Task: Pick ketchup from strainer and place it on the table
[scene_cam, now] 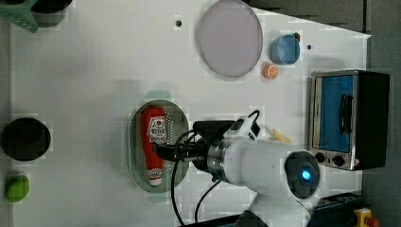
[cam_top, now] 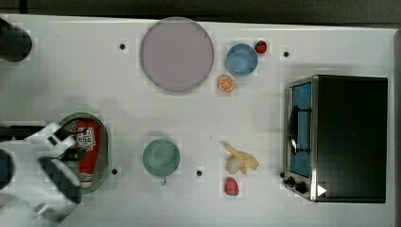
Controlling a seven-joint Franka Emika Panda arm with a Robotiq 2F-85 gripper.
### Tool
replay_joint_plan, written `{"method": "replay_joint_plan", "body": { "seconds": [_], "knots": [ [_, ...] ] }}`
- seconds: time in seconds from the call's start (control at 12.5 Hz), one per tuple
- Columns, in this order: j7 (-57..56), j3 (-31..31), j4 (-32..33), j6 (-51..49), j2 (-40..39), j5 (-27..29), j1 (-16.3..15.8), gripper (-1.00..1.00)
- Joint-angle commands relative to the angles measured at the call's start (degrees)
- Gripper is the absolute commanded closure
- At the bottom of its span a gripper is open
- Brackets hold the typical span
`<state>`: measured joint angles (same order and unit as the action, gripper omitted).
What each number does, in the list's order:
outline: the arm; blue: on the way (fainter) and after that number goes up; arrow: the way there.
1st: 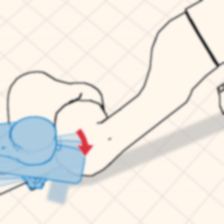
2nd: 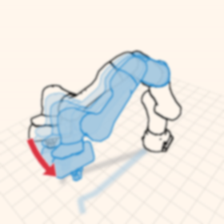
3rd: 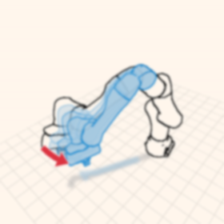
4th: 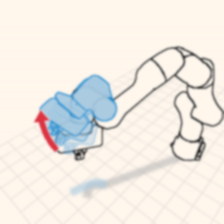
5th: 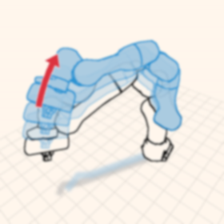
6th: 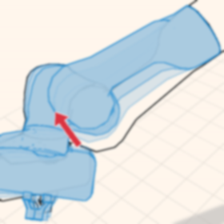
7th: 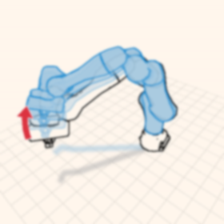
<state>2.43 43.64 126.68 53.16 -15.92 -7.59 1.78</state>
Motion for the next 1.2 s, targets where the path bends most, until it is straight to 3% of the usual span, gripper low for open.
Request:
{"method": "replay_joint_plan", "body": {
  "seconds": [0.08,0.64,1.04,1.12,1.2],
  "knots": [
    [9.4,-0.9,1.9,5.7,-3.6,-3.5,1.1,-1.0],
    [12.5,-3.9,-2.5,8.9,-15.5,-19.3,0.0,-1.0],
    [16.0,-6.8,-5.9,8.9,-21.1,-20.7,-3.4,-1.0],
    [16.1,-7.5,-6.3,8.9,-21.6,-21.4,-4.2,-0.91],
    [16.1,-8.3,-6.5,8.9,-21.7,-21.5,-4.9,-0.67]
  ]
}}
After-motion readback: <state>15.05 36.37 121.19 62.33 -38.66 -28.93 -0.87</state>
